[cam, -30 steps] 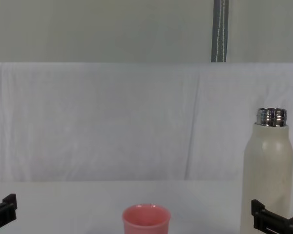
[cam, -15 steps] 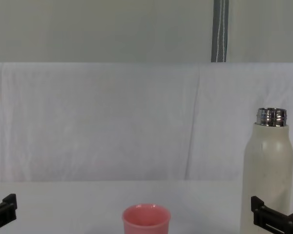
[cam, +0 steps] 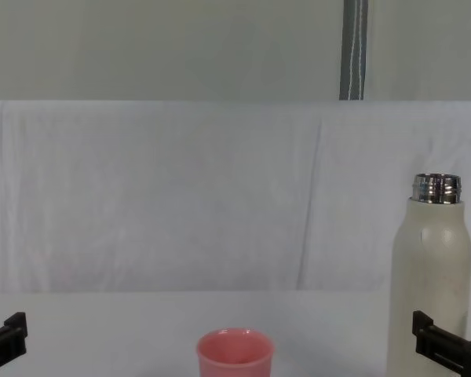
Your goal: Grasp the thermos with one hand and pour water into the cup lid.
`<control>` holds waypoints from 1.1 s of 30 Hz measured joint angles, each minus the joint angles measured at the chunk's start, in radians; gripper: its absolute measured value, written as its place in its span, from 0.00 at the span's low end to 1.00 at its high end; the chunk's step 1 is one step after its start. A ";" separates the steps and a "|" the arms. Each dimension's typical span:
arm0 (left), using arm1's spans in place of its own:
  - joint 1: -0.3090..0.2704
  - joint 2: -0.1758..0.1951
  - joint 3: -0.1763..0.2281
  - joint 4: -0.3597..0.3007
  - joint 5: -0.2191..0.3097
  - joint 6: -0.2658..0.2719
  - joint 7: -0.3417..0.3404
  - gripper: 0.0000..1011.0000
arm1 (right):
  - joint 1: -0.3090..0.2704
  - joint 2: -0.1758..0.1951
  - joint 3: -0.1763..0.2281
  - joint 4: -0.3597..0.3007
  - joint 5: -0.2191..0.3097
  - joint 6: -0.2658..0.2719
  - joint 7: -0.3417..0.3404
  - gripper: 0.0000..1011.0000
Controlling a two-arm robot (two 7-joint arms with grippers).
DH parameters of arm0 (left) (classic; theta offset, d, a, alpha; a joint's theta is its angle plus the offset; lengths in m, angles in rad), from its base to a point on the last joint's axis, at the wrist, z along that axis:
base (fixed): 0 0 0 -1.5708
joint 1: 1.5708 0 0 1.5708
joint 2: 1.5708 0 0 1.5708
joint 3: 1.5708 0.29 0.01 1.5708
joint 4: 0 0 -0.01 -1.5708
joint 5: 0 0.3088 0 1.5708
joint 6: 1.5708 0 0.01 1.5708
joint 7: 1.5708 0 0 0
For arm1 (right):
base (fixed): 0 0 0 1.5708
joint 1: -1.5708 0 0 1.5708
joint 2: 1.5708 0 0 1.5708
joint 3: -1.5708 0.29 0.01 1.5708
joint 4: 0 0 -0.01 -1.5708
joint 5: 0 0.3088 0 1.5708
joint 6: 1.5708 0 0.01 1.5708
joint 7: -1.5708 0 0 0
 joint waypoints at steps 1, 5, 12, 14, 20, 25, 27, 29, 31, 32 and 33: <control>0.000 0.000 0.000 0.000 0.000 0.000 0.000 0.99 | 0.002 -0.002 0.003 0.003 0.002 0.000 0.004 0.99; 0.000 0.000 0.000 0.000 0.000 0.000 0.000 0.99 | 0.013 -0.012 0.014 0.014 0.007 0.001 0.018 0.99; 0.000 0.000 0.000 0.000 0.000 0.000 0.000 0.99 | 0.039 -0.020 0.024 0.042 0.015 0.004 0.042 0.99; 0.000 0.000 0.000 0.000 0.000 0.000 0.000 0.99 | 0.045 -0.022 0.026 0.048 0.017 0.004 0.046 0.99; 0.000 0.000 0.000 0.000 0.000 0.000 0.000 0.99 | 0.064 -0.029 0.030 0.069 0.026 0.007 0.055 0.99; 0.000 0.000 0.000 0.000 0.000 0.000 0.000 0.99 | 0.081 -0.034 0.032 0.091 0.030 0.008 0.058 0.99; 0.000 0.000 0.000 0.000 0.000 0.000 0.000 0.99 | 0.089 -0.037 0.032 0.102 0.032 0.006 0.058 0.99; 0.000 0.000 0.000 0.000 0.000 0.000 0.000 0.99 | 0.094 -0.038 0.032 0.108 0.033 0.005 0.059 0.99; 0.000 0.000 0.000 0.000 0.000 0.000 0.000 0.99 | 0.099 -0.039 0.032 0.115 0.033 0.005 0.059 0.99; 0.000 0.000 0.000 0.000 0.000 0.000 0.000 0.99 | 0.101 -0.040 0.031 0.118 0.033 0.004 0.059 0.99; 0.000 0.000 0.000 0.000 0.000 0.000 0.000 0.99 | 0.106 -0.040 0.031 0.122 0.033 0.004 0.060 0.99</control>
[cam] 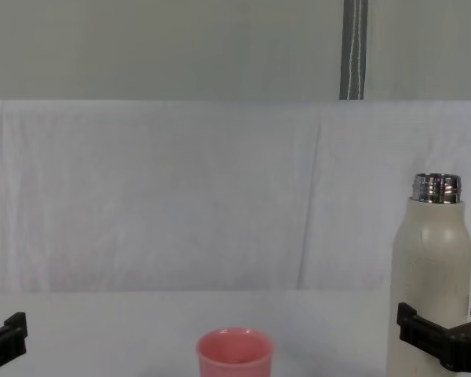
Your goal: Grasp the thermos with one hand and pour water into the cup lid.
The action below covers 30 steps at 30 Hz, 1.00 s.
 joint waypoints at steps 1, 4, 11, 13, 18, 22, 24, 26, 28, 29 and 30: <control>0.000 0.000 0.000 0.000 0.000 0.000 0.000 0.99 | 0.005 0.000 0.000 0.005 0.000 0.000 0.001 0.99; 0.000 0.000 0.000 0.000 0.000 0.000 0.000 0.99 | 0.012 0.000 -0.001 0.011 0.000 0.000 0.003 0.99; 0.000 0.000 0.000 0.000 0.000 0.000 0.000 0.99 | 0.032 0.002 -0.002 0.030 -0.003 0.003 0.006 0.99; 0.000 0.000 0.000 0.000 0.000 0.000 0.000 0.99 | 0.039 0.002 -0.003 0.036 -0.004 0.004 0.006 0.99; 0.000 0.000 0.000 0.000 0.000 0.000 0.000 0.99 | 0.054 0.004 -0.003 0.051 -0.004 0.008 0.008 0.99; 0.000 0.000 0.000 0.000 0.000 0.000 0.000 0.99 | 0.066 0.005 -0.003 0.064 -0.003 0.009 0.012 0.99; 0.000 0.000 0.000 0.000 0.000 0.000 0.000 0.99 | 0.075 0.005 -0.003 0.073 -0.003 0.009 0.014 0.99; 0.000 0.000 0.000 0.000 0.000 0.000 0.000 0.99 | 0.081 0.005 -0.003 0.080 -0.003 0.009 0.014 0.99; 0.000 0.000 0.000 0.000 0.000 0.000 0.000 0.99 | 0.086 0.005 -0.004 0.086 -0.003 0.009 0.015 0.99; 0.000 0.000 0.000 0.000 0.000 0.000 0.000 0.99 | 0.091 0.006 -0.004 0.092 -0.003 0.009 0.016 0.99; 0.000 0.000 0.000 0.000 0.000 0.000 0.000 0.99 | 0.094 0.006 -0.004 0.095 -0.003 0.009 0.016 0.99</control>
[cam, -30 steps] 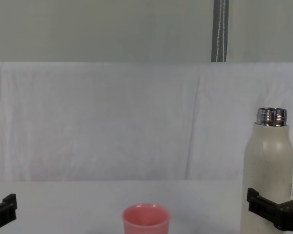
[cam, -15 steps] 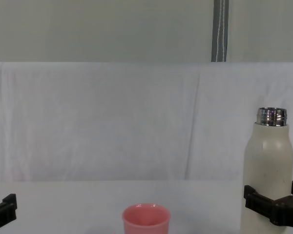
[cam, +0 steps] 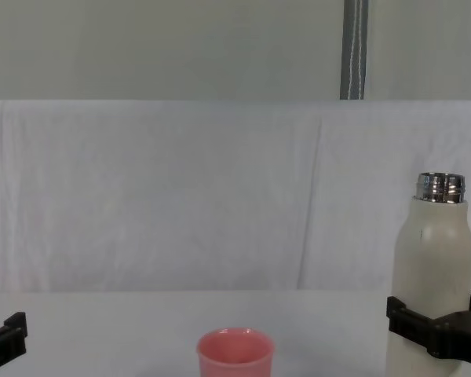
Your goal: Grasp the thermos with one hand and pour water into the cup lid.
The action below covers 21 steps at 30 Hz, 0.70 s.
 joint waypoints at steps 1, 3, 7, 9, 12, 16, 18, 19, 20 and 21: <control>0.000 0.000 0.000 0.000 0.000 0.000 0.000 0.99 | 0.005 0.000 0.000 0.006 0.000 0.000 0.001 0.99; 0.000 0.000 0.000 0.000 0.000 0.000 0.000 0.99 | 0.013 0.001 -0.001 0.014 0.000 0.000 0.002 0.99; 0.000 0.000 0.000 0.000 0.000 0.000 0.000 0.99 | 0.024 0.002 -0.003 0.026 0.000 0.001 0.003 0.99; 0.000 0.000 0.000 0.000 0.000 0.000 0.000 0.99 | 0.027 0.002 -0.003 0.030 0.000 0.001 0.004 0.99; 0.000 0.000 0.000 0.000 0.000 0.000 0.000 0.99 | 0.035 0.003 -0.003 0.035 -0.001 0.001 0.004 0.99; 0.000 0.000 0.000 0.000 0.000 0.000 0.000 0.99 | 0.040 0.005 -0.004 0.038 -0.001 0.004 0.004 0.99; 0.000 0.000 0.000 0.000 0.000 0.000 0.000 0.99 | 0.042 0.005 -0.004 0.039 -0.002 0.004 0.005 0.99; 0.000 0.000 0.000 0.000 0.000 0.000 0.000 0.99 | 0.043 0.005 -0.005 0.041 -0.002 0.004 0.005 0.99; 0.000 0.000 0.000 0.000 0.000 0.000 0.000 0.99 | 0.045 0.005 -0.005 0.042 -0.002 0.004 0.005 0.99; 0.000 0.000 0.000 0.000 0.000 0.000 0.000 0.99 | 0.046 0.005 -0.006 0.044 -0.002 0.004 0.006 0.99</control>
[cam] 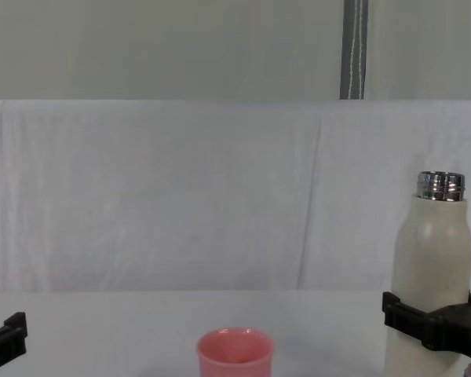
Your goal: Grasp the thermos with one hand and pour water into the cup lid.
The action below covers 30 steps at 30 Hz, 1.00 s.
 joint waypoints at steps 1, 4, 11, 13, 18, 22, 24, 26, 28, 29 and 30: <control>0.000 0.000 0.000 0.000 0.000 0.000 0.000 0.99 | 0.001 0.000 0.000 0.001 0.000 0.000 0.000 0.99; 0.000 0.000 0.000 0.000 0.000 0.000 0.000 0.99 | 0.001 0.000 -0.001 0.001 0.000 0.000 0.000 0.99; 0.000 0.000 0.000 0.000 0.000 0.000 0.000 0.99 | 0.000 0.000 0.000 0.000 0.000 0.000 0.000 0.99; 0.000 0.000 0.000 0.000 0.000 0.000 0.000 0.99 | 0.000 0.000 0.000 0.000 0.000 0.000 0.000 0.99; 0.000 0.000 0.000 0.000 0.000 0.000 0.000 0.99 | -0.001 -0.001 0.000 -0.001 -0.001 -0.001 0.001 0.96; 0.000 0.000 0.000 0.000 0.000 0.000 0.000 0.99 | -0.001 -0.001 0.001 -0.001 -0.001 -0.001 0.001 0.95; 0.000 0.000 0.000 0.000 0.000 0.000 0.000 0.99 | -0.001 -0.001 0.001 -0.001 -0.001 -0.001 0.001 0.95; 0.000 0.000 0.000 0.000 0.000 0.000 0.000 0.99 | -0.002 0.000 0.001 -0.002 -0.001 -0.001 0.001 0.94; 0.000 0.000 0.000 0.000 0.000 0.000 0.000 0.99 | -0.002 0.000 0.001 -0.002 -0.001 -0.001 0.001 0.95; 0.000 0.000 0.000 0.000 0.000 0.000 0.000 0.99 | -0.002 0.000 0.001 -0.002 -0.001 -0.001 0.001 0.95; 0.000 0.000 0.000 0.000 0.000 0.000 0.000 0.99 | -0.002 0.000 0.001 -0.002 -0.001 -0.001 0.001 0.95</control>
